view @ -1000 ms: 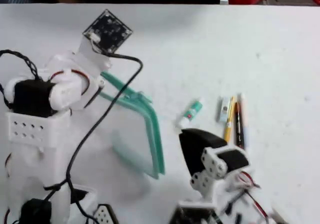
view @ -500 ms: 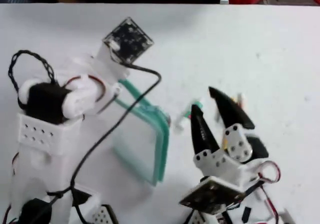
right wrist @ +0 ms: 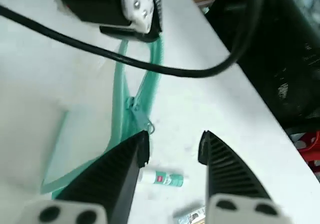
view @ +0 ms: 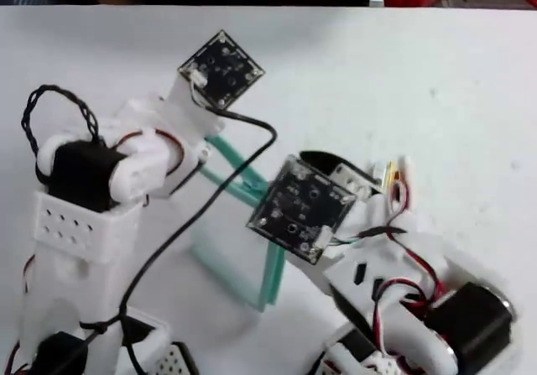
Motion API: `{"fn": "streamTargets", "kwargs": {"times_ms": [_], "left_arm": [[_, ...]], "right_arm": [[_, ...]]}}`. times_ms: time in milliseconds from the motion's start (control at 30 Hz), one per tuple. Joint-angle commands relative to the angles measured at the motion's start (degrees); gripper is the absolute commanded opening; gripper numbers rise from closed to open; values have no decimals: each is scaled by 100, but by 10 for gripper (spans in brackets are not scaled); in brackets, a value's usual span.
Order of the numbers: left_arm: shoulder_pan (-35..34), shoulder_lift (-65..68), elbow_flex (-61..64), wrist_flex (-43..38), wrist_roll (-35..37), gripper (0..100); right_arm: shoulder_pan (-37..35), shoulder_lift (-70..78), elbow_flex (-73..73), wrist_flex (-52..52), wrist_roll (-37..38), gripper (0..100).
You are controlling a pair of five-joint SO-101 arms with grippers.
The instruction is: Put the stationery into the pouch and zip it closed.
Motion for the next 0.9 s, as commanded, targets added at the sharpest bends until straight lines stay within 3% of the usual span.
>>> {"fn": "streamTargets", "kwargs": {"times_ms": [0, 300, 467, 733, 867], "left_arm": [[-13, 215, 88, 299, 26, 23], [4, 215, 88, 264, 26, 23], [-31, 215, 97, 290, 26, 23], [-40, 215, 97, 264, 18, 23], [-48, 215, 88, 264, 18, 23]], "right_arm": [[-57, 84, 369, 48, -79, 204], [-48, 637, 853, -136, -18, 167], [-233, 980, 853, -84, 659, 9], [-505, 66, 949, 13, 747, 19], [-497, -365, 1767, 13, 1011, 19]]}}
